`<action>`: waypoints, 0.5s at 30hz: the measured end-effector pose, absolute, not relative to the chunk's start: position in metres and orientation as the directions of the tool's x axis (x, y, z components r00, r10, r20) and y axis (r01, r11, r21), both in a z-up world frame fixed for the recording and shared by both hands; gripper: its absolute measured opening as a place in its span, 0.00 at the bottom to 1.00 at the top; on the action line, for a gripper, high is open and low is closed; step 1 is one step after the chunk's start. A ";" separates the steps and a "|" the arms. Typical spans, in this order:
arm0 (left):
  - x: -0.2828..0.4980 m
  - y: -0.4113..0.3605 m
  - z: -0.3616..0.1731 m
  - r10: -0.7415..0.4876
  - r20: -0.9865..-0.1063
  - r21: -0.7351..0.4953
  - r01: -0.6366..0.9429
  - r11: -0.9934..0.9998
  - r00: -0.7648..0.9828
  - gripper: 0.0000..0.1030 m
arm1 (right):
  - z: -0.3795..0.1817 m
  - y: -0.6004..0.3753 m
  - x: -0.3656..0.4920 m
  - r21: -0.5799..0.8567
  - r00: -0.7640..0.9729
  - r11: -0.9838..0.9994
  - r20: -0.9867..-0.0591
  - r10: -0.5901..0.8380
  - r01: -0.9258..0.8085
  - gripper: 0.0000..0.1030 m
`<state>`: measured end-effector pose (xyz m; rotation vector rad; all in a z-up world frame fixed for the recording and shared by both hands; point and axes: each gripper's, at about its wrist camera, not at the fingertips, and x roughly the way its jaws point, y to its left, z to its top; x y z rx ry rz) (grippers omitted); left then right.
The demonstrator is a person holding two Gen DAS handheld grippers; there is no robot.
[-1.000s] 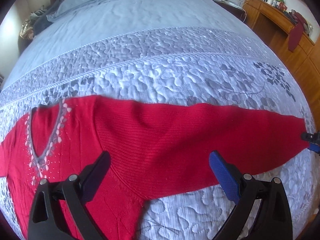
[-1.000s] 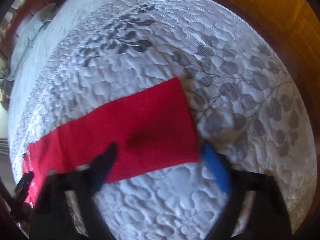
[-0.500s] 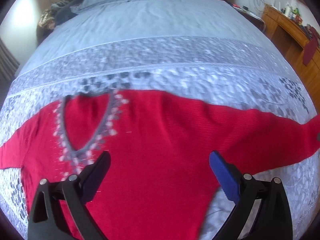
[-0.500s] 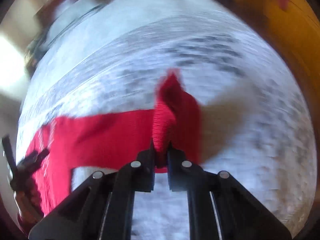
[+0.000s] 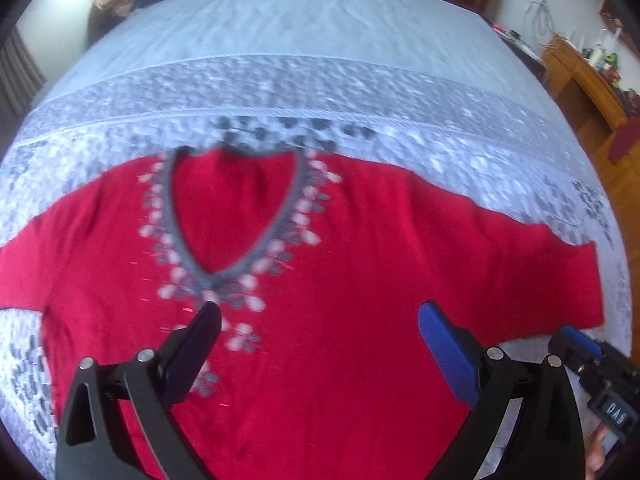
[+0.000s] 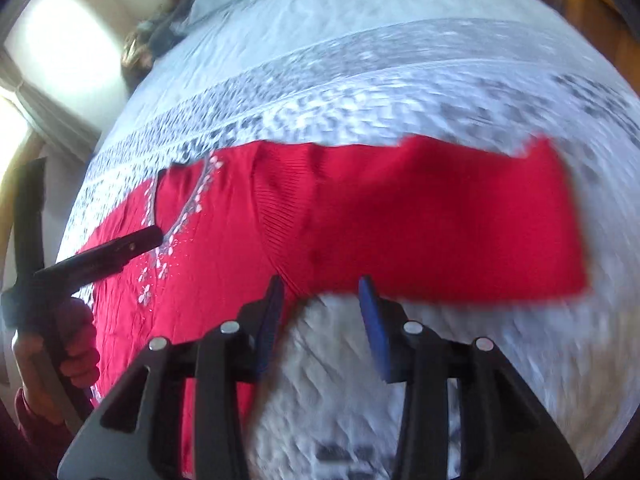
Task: Fold small clothes
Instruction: 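Fold the held sleeve across the sweater body with the right gripper, then release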
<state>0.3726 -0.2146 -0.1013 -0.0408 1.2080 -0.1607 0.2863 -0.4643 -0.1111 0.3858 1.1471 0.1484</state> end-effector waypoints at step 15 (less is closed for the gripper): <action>0.391 -0.348 -0.147 -0.386 -0.920 -0.358 0.254 0.899 0.069 0.72 | -0.130 -0.503 0.233 0.375 0.556 0.908 -0.802 0.216 0.188 0.46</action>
